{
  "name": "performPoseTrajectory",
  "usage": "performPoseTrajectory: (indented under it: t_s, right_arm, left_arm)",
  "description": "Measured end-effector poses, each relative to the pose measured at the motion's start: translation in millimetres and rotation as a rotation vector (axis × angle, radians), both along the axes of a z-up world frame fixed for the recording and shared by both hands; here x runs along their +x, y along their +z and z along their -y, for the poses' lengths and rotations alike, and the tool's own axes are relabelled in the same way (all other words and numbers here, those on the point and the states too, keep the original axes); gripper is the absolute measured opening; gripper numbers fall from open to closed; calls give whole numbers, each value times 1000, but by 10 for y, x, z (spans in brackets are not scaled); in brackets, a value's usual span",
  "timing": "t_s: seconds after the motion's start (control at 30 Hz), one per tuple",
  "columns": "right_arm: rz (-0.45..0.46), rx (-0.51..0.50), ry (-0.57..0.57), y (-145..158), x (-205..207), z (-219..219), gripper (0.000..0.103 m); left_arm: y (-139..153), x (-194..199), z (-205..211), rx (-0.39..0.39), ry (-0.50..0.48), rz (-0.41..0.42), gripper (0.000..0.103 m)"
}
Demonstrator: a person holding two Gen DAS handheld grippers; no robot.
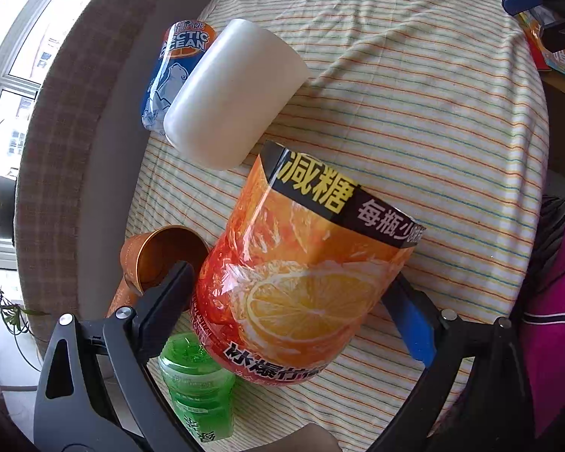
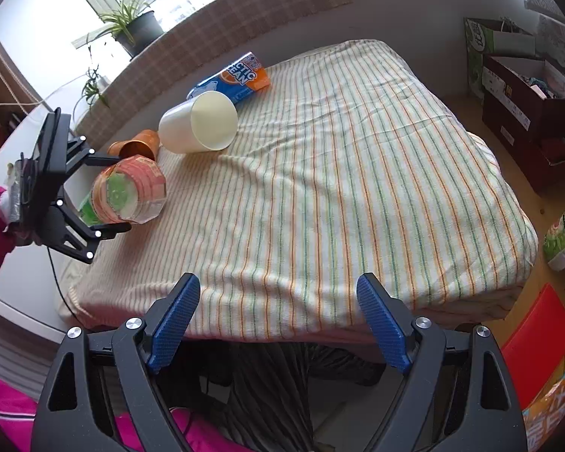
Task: Flip cup upright
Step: 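Lift the canister with the left gripper and rotate its opening upward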
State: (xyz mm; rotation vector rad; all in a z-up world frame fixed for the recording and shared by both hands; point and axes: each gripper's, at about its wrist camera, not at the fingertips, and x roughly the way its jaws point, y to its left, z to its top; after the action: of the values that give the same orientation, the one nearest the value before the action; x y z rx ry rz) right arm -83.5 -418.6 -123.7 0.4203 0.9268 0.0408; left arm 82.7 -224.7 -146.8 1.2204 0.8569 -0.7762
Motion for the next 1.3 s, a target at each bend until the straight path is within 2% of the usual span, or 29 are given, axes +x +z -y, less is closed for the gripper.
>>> performPoseTrajectory:
  t_s: [0.2,0.47,0.57,0.7,0.9,1.07,1.3]
  right_arm:
    - [10,9,20,30,16,-97,86]
    - [23,45,35,37,103,-300,86]
    - [30,17,49,81,136,-424,86]
    - [39,-14,72,124,176,-562,86]
    - [38,-27,90,151,211,-680,86]
    - [35,-31,89,172,217,-728,86]
    - [26,-28,79,149,185,-748,86]
  left_arm:
    - [162,144,-196,-134,115,-6,99]
    - [357,181,-497,-452,326,-56,99]
    - [392,99,-625,-560,395,-62,99]
    - [411,64,-823,-718,509,-118,99]
    - [344,64,-981,-828,608,-146,99]
    - [319,96,-992,-881,617,-153,99]
    - [251,198,-925,-914,620,-167,99]
